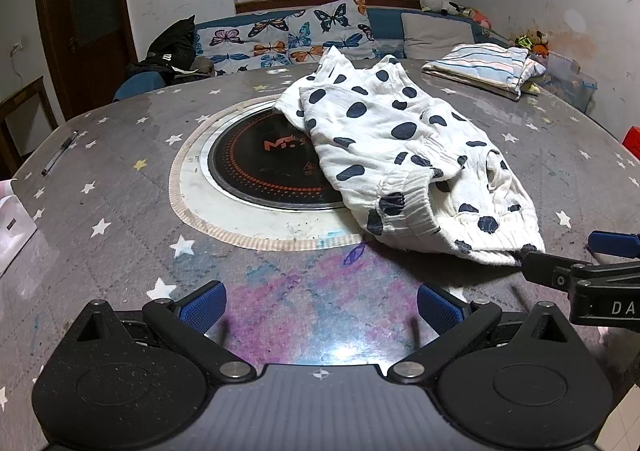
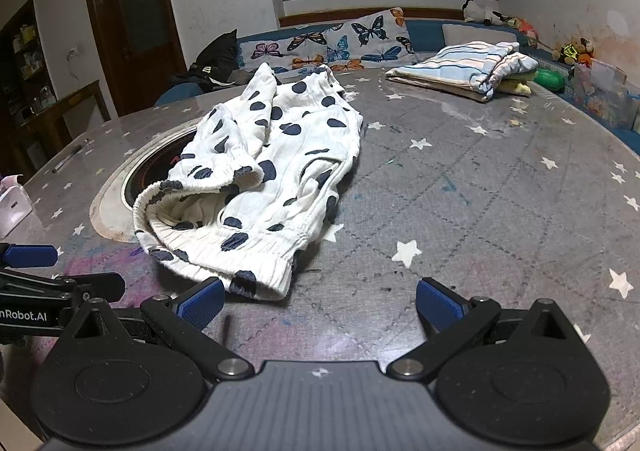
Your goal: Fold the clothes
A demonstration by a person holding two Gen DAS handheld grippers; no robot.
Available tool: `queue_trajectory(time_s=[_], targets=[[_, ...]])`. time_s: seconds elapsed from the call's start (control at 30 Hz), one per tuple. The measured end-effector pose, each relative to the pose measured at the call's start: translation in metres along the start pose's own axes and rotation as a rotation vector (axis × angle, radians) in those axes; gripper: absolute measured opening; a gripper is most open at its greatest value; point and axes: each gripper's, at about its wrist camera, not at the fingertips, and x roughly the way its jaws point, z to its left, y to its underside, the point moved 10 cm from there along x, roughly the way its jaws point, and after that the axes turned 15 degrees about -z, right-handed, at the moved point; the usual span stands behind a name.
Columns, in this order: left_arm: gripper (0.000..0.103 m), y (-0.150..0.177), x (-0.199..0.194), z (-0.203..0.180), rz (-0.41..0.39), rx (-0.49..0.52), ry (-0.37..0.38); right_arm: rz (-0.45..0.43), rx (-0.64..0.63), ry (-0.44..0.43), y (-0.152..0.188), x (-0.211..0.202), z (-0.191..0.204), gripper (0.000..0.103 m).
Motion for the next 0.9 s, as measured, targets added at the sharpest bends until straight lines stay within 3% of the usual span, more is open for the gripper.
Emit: queue_trajectory(time_s=[0.9], targets=[[0.103, -0.011, 0.013, -0.001, 0.002, 0.008, 0.003, 0.016, -0.004, -0.006, -0.004, 0.012, 0.001, 0.103]])
